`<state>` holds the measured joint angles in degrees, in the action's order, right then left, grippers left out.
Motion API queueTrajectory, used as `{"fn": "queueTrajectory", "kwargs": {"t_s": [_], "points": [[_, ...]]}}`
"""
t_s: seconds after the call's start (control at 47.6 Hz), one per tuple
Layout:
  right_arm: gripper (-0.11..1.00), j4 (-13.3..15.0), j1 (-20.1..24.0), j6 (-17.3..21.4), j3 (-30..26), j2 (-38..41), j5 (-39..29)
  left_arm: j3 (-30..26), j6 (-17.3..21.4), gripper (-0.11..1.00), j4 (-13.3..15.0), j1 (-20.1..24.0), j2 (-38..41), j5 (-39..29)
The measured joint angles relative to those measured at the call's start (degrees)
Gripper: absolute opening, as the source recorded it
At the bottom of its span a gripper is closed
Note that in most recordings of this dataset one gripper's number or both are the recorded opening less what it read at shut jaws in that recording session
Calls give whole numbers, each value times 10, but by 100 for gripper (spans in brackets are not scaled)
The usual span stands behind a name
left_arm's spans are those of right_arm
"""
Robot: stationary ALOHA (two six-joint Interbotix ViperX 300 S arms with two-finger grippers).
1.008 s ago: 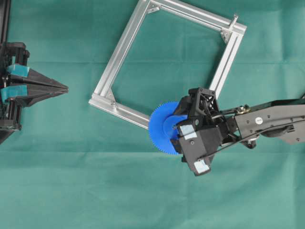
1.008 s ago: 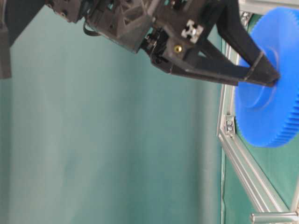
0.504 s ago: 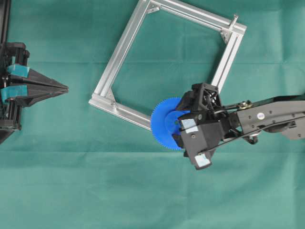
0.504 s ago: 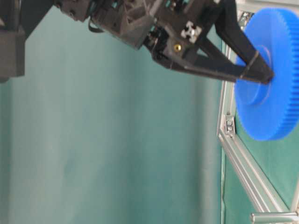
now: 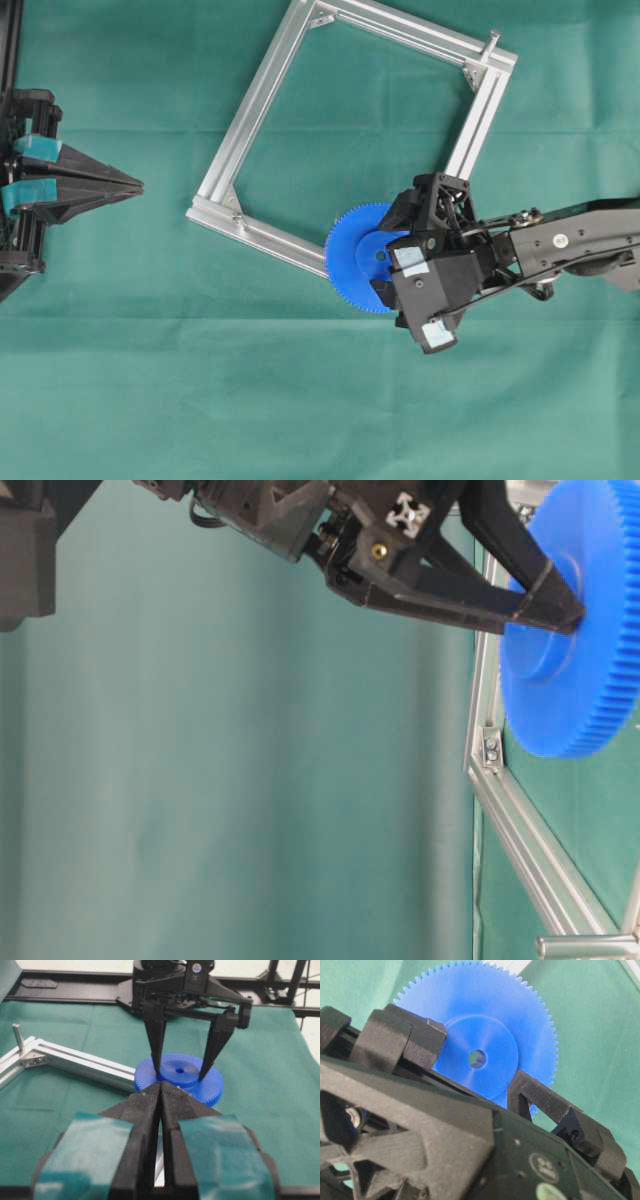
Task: Find the location of the shaft and insert the gear.
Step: 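Align the gear's center hole with the shaft end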
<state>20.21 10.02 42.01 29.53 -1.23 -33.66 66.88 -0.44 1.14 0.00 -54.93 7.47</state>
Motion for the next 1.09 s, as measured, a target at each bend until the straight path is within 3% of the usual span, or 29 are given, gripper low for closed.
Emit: {"fn": "queueTrajectory", "kwargs": {"t_s": [1.092], "points": [[69, -6, 22, 0, -20, 21, 25, 0, 0, 1, 0, 0, 0, 0]]}}
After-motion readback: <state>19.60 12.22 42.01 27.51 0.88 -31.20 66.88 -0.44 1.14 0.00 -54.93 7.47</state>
